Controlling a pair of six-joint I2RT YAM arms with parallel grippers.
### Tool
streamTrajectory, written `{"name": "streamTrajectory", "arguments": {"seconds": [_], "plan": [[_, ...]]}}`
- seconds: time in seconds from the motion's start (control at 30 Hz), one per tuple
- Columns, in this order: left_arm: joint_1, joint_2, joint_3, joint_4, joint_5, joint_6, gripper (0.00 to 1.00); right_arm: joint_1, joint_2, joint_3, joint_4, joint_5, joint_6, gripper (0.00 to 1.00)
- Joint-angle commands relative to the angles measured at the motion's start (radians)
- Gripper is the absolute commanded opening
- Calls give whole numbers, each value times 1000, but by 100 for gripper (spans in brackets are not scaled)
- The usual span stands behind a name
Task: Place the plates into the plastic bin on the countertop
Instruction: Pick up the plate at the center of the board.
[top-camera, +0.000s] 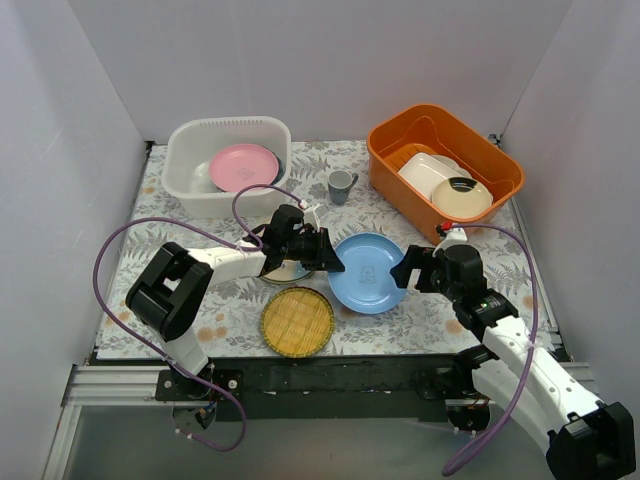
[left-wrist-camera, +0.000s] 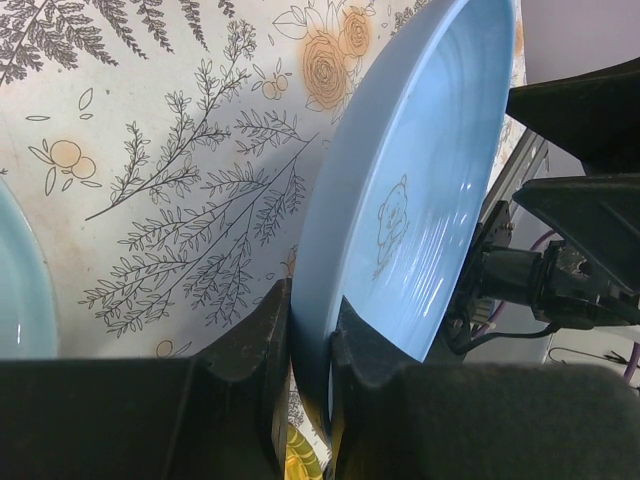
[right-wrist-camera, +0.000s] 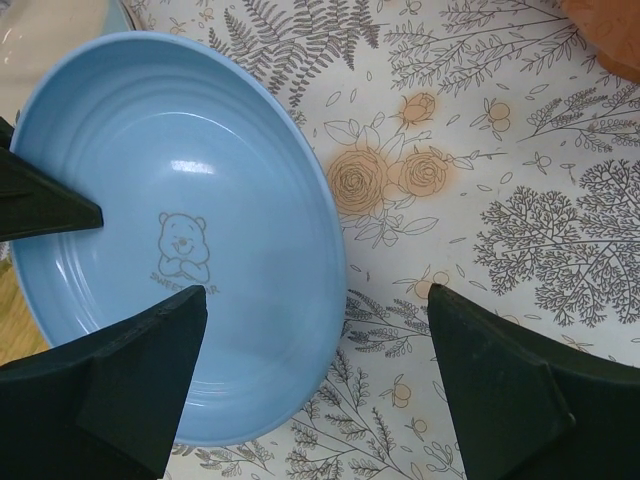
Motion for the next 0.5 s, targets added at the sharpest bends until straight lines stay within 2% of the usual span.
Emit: {"name": "streamTrajectory", "arguments": {"seconds": [0.0,0.47], "plan": [[-5,-35,6,24,-10,-7,0,-3,-35,6,17,-1,-20,98],[-4,-53,35,-1,-81,-1,0,-5,-78,7,-18,21,-22,98]]}}
